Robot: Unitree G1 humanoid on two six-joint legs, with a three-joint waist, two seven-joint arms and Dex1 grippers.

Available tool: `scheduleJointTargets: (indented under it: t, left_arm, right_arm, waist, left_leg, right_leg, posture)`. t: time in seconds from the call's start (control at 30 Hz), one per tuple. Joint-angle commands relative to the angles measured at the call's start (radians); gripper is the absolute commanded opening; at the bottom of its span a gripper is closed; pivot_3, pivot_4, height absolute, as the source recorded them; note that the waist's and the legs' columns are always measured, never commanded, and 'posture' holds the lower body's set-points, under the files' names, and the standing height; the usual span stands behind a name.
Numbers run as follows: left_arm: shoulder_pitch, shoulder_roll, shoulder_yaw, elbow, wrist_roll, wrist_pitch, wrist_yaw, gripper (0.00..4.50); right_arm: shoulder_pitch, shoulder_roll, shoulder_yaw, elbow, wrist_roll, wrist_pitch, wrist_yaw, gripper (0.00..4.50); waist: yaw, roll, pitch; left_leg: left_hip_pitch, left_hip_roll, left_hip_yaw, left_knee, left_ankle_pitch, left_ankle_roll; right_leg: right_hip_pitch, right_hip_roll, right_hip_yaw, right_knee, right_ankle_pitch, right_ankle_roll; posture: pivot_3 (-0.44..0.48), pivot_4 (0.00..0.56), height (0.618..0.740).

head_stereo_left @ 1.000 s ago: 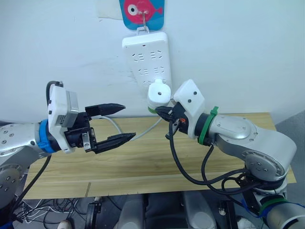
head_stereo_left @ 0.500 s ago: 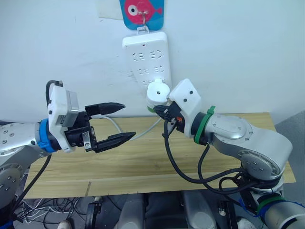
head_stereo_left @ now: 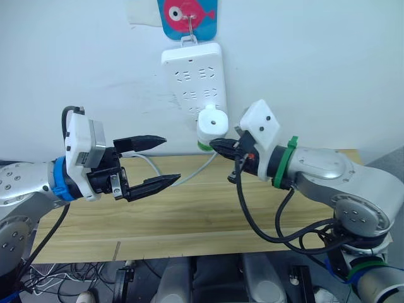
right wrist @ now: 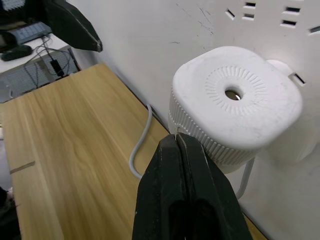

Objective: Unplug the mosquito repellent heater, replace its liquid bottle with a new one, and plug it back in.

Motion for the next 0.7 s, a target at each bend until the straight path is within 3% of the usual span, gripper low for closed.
scheduleJointTargets:
  t: [0.03,0.37,0.7]
  left_arm:
    - [0.014,-0.004,0.023,-0.008,0.001,-0.023,-0.015,4.34]
    - [0.040,-0.006,0.039,-0.019,0.000,-0.023,-0.013,4.34]
    - [0.057,-0.017,0.042,-0.031,0.000,-0.024,-0.005,4.34]
  right_arm:
    - [0.014,-0.020,-0.052,-0.039,0.044,-0.034,0.042,0.02]
    - [0.057,-0.080,-0.102,-0.037,0.172,-0.064,0.138,0.02]
    - [0.067,-0.116,-0.055,0.004,0.138,-0.128,0.133,0.02]
  waist:
    - [-0.003,0.000,0.000]
    - [-0.005,0.000,0.000]
    - [-0.005,0.000,-0.001]
  left_leg:
    - [0.000,0.000,0.000,-0.001,0.000,0.000]
    - [0.000,0.001,0.001,-0.002,0.000,0.000]
    - [0.001,0.001,0.001,-0.002,0.000,0.000]
  right_leg:
    - [0.000,0.000,0.000,0.000,0.000,0.000]
    - [0.000,0.000,0.000,-0.001,0.000,0.000]
    - [0.000,0.000,0.000,0.000,0.000,0.000]
  posture:
    - [-0.194,0.304,0.740]
    - [-0.185,0.306,0.740]
    - [-0.175,0.291,0.740]
